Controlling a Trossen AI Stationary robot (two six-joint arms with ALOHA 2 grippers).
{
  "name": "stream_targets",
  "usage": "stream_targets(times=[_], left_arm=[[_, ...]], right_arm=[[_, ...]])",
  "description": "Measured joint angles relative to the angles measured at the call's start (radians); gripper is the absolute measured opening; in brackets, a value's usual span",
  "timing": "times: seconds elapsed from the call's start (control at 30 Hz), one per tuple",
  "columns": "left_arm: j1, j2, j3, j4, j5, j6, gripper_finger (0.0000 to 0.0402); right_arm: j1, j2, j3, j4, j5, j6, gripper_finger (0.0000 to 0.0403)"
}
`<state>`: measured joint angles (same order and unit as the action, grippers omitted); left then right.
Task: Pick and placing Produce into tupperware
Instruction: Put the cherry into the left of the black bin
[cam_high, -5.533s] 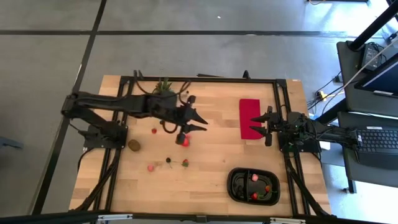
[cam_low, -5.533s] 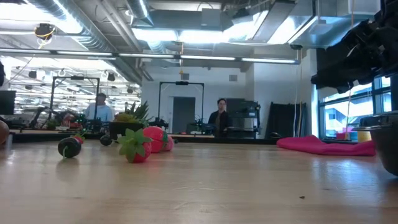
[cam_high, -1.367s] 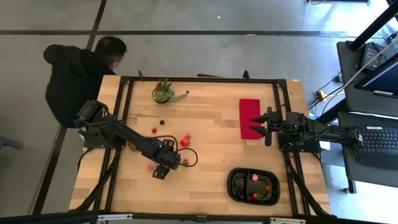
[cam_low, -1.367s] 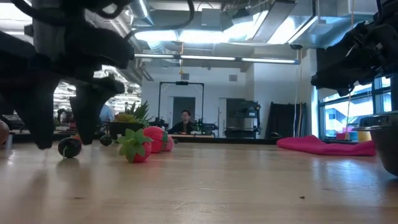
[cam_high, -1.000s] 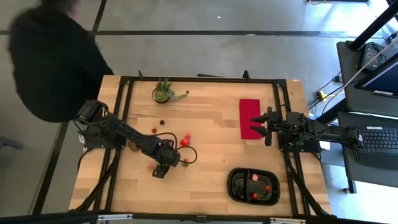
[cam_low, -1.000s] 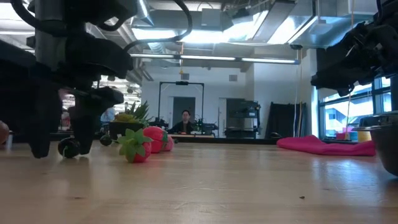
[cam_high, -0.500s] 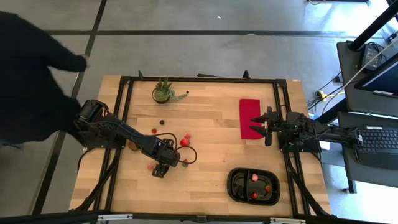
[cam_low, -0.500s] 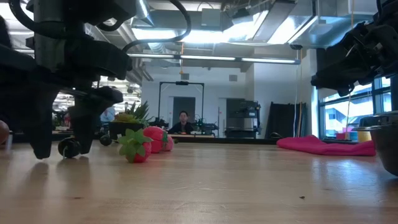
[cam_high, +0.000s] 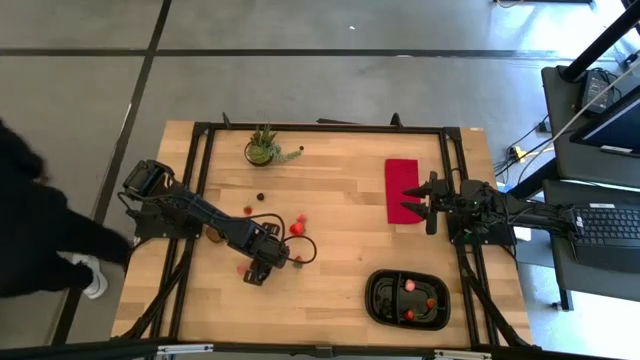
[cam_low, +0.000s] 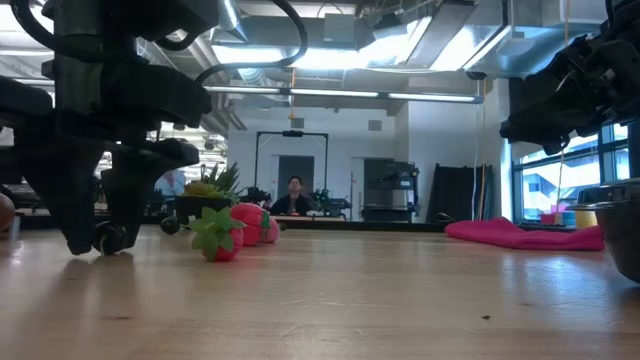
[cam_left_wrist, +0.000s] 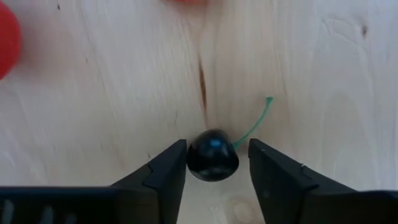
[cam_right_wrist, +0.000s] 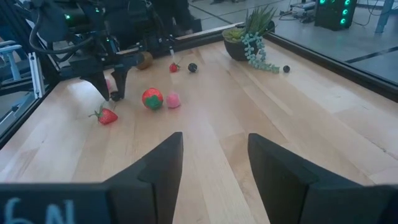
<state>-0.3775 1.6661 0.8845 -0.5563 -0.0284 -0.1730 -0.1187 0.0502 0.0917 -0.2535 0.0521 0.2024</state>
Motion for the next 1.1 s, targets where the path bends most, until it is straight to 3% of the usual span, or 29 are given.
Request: stream_targets(times=[0.47,0.8,1.1], left_arm=[[0.016,-0.005,-0.059,0.112,0.038,0.001,0.0112],[0.029,-0.075,-0.061,0.13,0.043,0.021,0.0118],[0.077,-0.109,-0.007,0.127,-0.038,0.027,0.0112]], right_arm=[[0.0,0.0,0.0,0.0,0.0,0.002,0.0184],[0.0,0.0,0.0,0.003,0.0,0.002,0.0184],[0.0,0.0,0.0,0.018,0.0,-0.005,0.0184]])
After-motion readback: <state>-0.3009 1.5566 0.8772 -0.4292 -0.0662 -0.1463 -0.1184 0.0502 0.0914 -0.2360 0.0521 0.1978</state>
